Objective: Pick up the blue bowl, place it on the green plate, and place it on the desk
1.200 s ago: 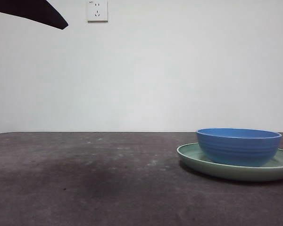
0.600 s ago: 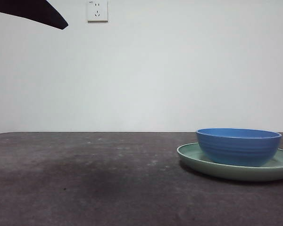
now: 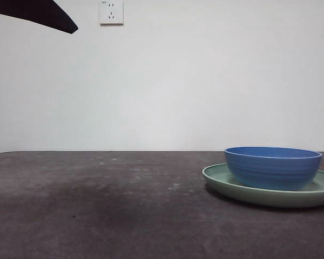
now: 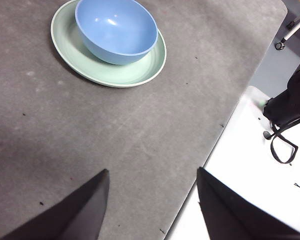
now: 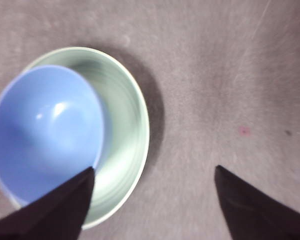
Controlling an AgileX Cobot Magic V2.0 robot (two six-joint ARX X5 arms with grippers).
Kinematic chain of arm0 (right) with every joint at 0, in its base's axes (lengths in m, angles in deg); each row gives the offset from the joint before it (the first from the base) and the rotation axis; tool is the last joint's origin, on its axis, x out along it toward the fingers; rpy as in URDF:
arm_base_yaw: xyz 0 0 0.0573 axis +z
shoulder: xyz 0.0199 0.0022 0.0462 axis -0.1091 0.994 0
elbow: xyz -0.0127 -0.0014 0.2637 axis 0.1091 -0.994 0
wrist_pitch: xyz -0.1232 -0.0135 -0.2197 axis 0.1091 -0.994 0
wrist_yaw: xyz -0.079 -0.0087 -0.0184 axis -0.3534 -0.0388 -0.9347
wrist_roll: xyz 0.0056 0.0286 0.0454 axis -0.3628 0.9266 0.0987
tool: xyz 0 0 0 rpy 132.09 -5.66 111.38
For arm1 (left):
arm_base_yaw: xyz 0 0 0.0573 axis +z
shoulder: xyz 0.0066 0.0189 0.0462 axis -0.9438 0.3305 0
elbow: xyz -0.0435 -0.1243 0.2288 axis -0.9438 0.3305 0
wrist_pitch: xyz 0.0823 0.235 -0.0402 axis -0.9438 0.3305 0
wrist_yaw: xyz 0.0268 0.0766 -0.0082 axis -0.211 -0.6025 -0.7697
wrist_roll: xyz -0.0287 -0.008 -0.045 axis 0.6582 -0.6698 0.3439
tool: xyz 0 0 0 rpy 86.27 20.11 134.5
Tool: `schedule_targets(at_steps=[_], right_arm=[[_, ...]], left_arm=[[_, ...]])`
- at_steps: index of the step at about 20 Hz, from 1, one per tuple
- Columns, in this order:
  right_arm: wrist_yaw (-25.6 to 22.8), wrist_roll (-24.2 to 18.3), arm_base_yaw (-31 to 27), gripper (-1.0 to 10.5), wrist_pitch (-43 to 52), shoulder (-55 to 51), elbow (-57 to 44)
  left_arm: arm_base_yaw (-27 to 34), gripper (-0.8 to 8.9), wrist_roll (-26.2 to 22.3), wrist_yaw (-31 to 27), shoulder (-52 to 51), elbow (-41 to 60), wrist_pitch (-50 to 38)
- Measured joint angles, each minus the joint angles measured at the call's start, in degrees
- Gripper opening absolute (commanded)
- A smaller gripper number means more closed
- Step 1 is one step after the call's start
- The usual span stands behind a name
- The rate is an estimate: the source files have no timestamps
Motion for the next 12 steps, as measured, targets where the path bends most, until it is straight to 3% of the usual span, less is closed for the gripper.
schedule_targets(at_steps=[9, 12], right_arm=[[1.3, -0.8, 3.7, 3.2, 8.8, 15.8, 0.0], [1.3, -0.9, 5.0, 2.5, 11.3, 19.4, 0.0]], left_arm=[[0.0, 2.81, 0.0, 0.0, 0.0, 0.0, -1.0], [0.0, 2.81, 0.0, 0.0, 0.0, 0.0, -1.3]])
